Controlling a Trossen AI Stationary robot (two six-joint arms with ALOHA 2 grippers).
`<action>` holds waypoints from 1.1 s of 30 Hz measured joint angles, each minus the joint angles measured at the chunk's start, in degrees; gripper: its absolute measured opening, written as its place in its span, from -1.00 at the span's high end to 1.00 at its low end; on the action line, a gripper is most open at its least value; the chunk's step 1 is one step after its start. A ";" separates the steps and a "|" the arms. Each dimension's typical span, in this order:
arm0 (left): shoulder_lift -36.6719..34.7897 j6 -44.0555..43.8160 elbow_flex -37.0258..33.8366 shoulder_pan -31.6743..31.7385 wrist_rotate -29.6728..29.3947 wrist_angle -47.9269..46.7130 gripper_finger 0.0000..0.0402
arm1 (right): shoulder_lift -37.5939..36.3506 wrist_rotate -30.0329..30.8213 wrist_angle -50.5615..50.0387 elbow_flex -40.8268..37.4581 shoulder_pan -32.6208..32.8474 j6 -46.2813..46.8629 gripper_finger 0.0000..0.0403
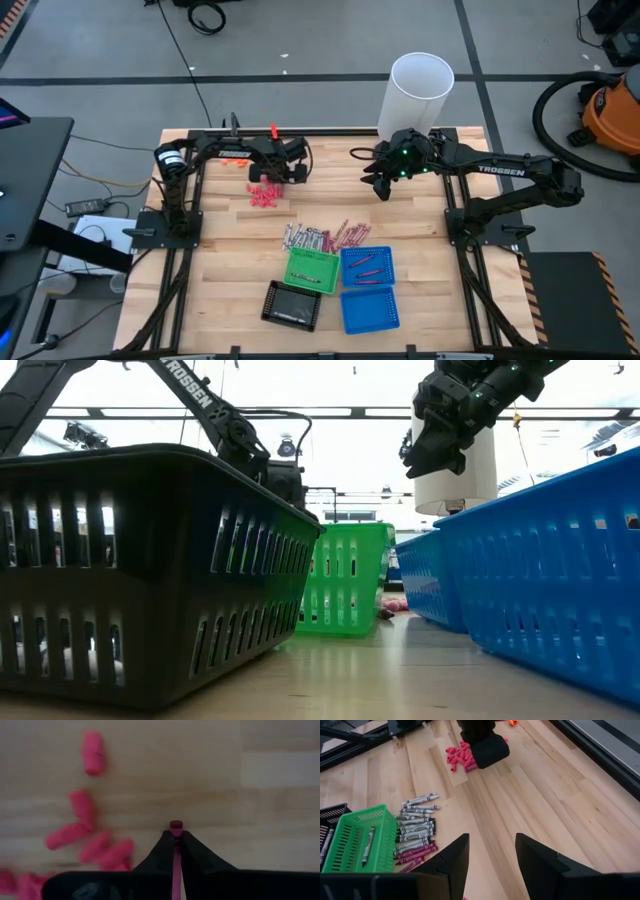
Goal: Sort crayons
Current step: Put the violet crayon into the top blue bin
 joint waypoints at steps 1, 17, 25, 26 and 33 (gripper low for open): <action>-0.38 0.33 0.00 -0.04 0.31 0.29 0.95 | 0.00 -0.02 0.00 0.00 0.00 -0.05 0.16; -5.27 14.55 0.26 -5.71 3.41 13.74 0.93 | -0.02 -0.52 -1.46 0.00 0.00 -0.44 0.16; -8.09 19.60 0.24 -13.02 9.95 17.78 0.93 | -0.03 -1.49 -1.46 0.00 0.00 -0.44 0.16; -8.15 19.56 0.24 -14.16 11.17 18.38 0.92 | -0.04 -1.60 -1.44 0.00 0.00 -0.44 0.16; -8.63 18.44 0.22 -21.80 14.56 20.22 0.92 | -0.04 -3.27 -1.50 0.00 0.21 -0.91 0.16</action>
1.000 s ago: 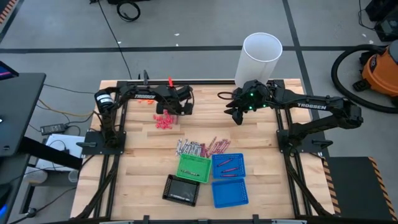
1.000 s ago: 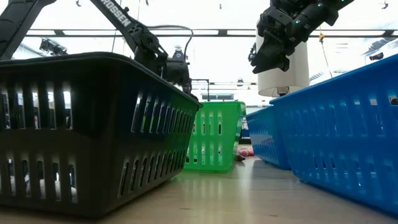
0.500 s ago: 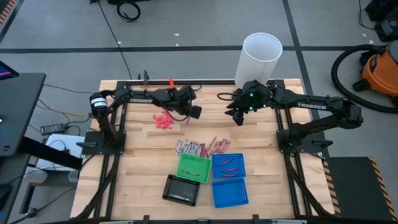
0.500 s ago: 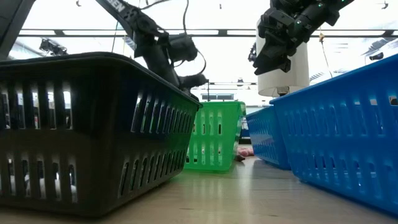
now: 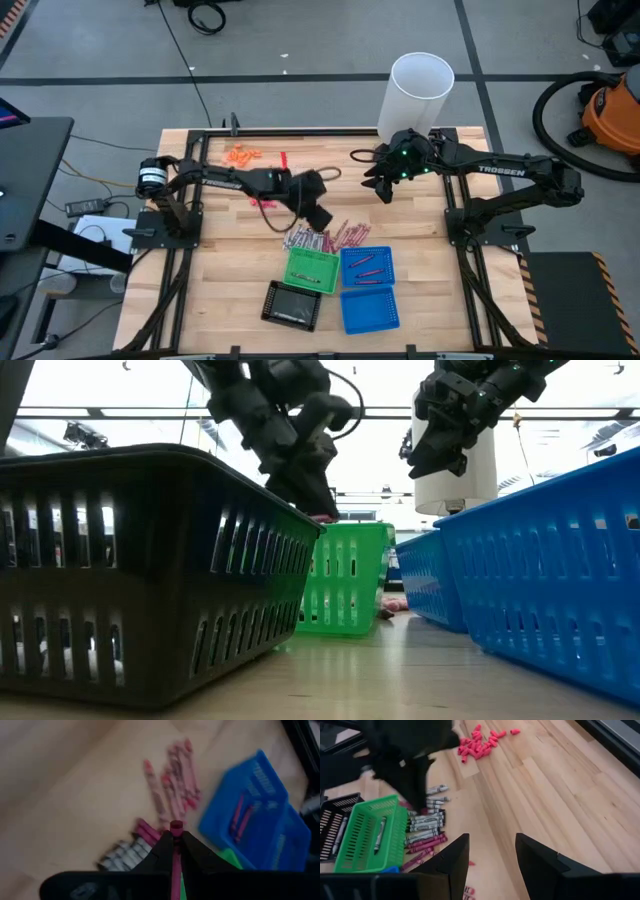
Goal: Sort crayons
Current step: Put the violet crayon into the top blue bin
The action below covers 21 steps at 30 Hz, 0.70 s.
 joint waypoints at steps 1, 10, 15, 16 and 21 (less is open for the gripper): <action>0.00 -0.28 0.00 -0.95 0.00 0.75 0.92 | 0.00 -0.04 -0.04 0.00 0.02 -0.15 0.16; 0.00 0.09 0.00 -7.57 -0.98 10.41 0.92 | 0.00 -0.27 0.12 0.00 0.01 -1.08 0.16; 0.98 5.30 -0.02 -10.76 -6.88 16.76 0.92 | 0.00 -1.32 0.16 0.00 0.01 -1.67 0.16; 1.60 7.14 0.12 -11.39 -8.41 19.49 0.92 | 0.00 -1.32 0.16 0.00 0.01 -1.69 0.16; 6.45 17.24 0.02 -13.57 -12.72 31.03 0.92 | 0.00 -0.15 0.05 0.00 0.01 -1.64 0.16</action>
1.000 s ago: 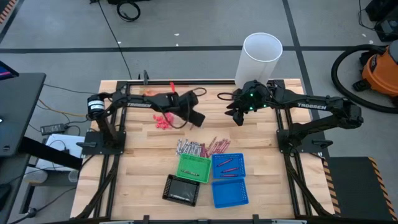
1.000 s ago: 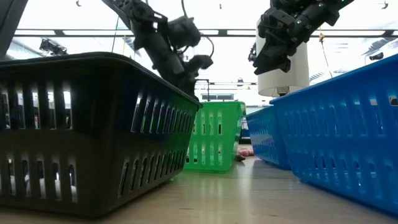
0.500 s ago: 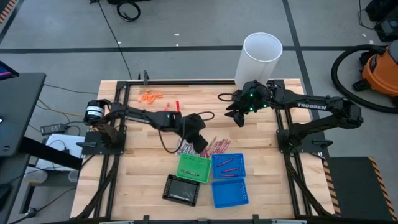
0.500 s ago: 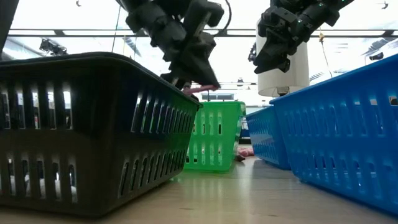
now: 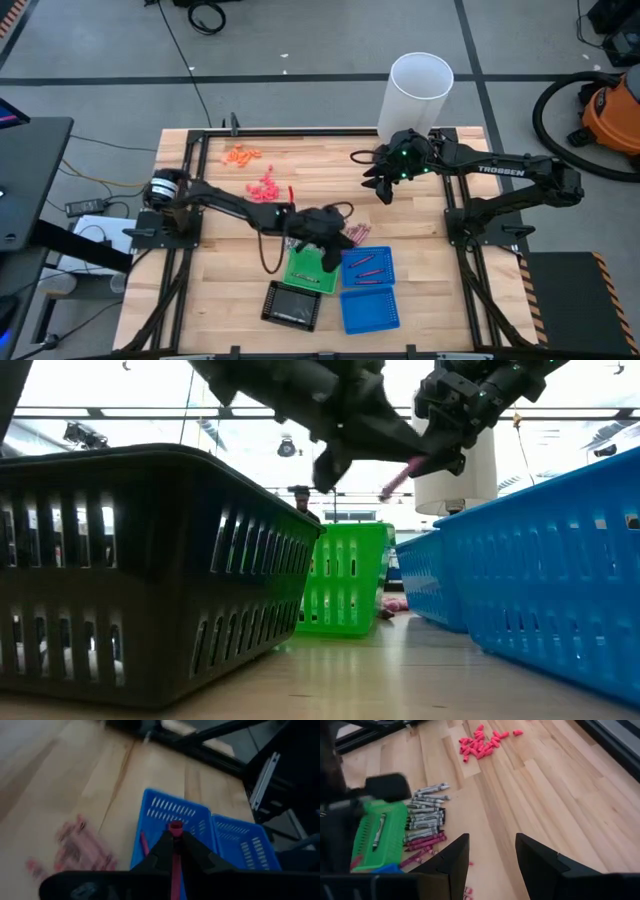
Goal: Sort crayons
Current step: Put the violet crayon into the top blue bin
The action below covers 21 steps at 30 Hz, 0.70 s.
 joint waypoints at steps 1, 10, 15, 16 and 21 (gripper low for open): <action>0.92 1.19 0.00 -0.19 -0.18 2.61 0.92 | 0.00 0.15 0.05 0.00 0.00 0.03 0.16; 8.94 3.36 -0.01 0.03 -0.39 14.74 0.92 | 0.00 0.16 -0.15 0.00 0.00 0.67 0.16; 11.47 3.29 -0.04 0.37 -0.42 15.56 0.92 | 0.00 0.11 -0.22 0.00 0.00 0.86 0.16; 11.67 3.27 -0.04 0.37 -0.44 15.89 0.91 | 0.00 0.09 -0.24 0.00 0.00 0.91 0.16; 11.77 4.78 -0.02 -0.13 -0.45 16.33 0.68 | 0.02 -0.13 -0.46 0.00 0.00 1.07 0.16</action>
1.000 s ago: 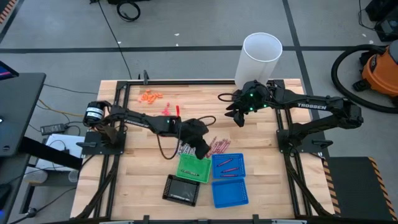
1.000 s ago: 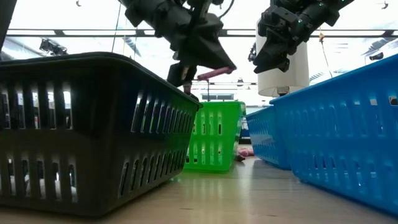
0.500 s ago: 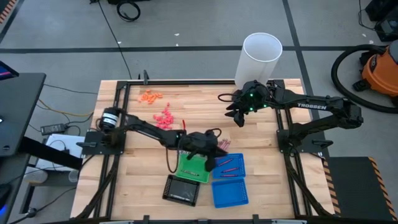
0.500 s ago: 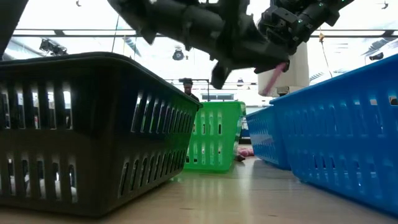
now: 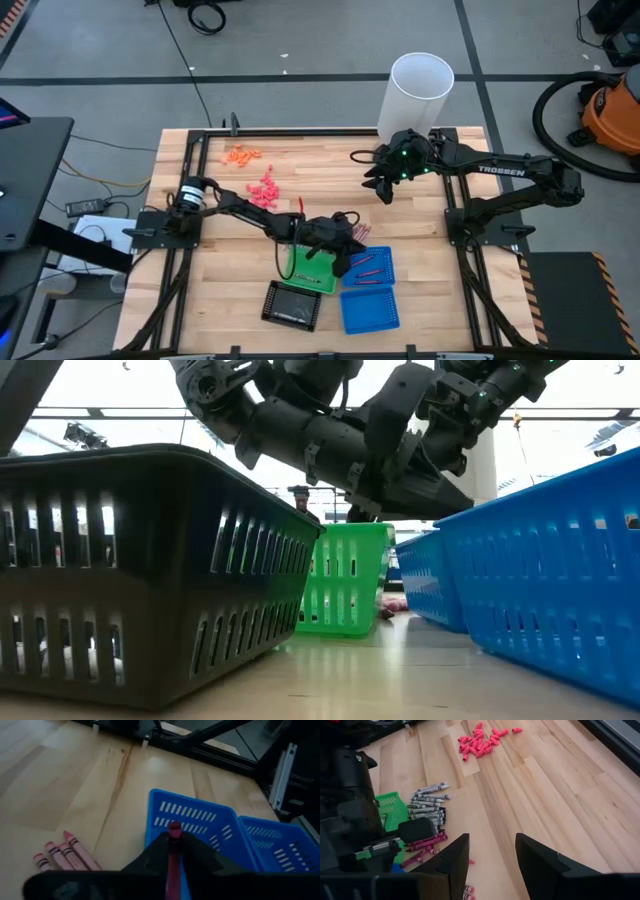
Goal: Sort crayons
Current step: Put the violet crayon into the top blue bin, then put the pink crayon into the bottom blue bin
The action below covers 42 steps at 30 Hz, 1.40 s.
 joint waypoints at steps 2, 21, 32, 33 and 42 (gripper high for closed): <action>-0.03 -0.04 0.00 -0.25 0.12 0.04 0.52 | 0.00 0.00 -0.11 0.00 0.00 -0.01 0.16; -17.40 -11.54 0.04 5.25 0.93 -52.73 0.30 | 0.02 0.03 0.84 0.00 0.00 0.23 0.16; -19.86 -31.80 -9.12 6.55 0.96 -62.22 0.30 | 0.02 0.28 2.97 0.00 0.00 0.64 0.16; -20.83 -34.03 -11.11 6.58 0.91 -60.86 0.30 | 0.02 0.28 2.97 0.00 0.00 0.67 0.16; -26.42 -44.11 -20.56 6.69 0.51 -53.56 0.30 | 0.02 0.26 3.02 0.00 0.00 1.32 0.16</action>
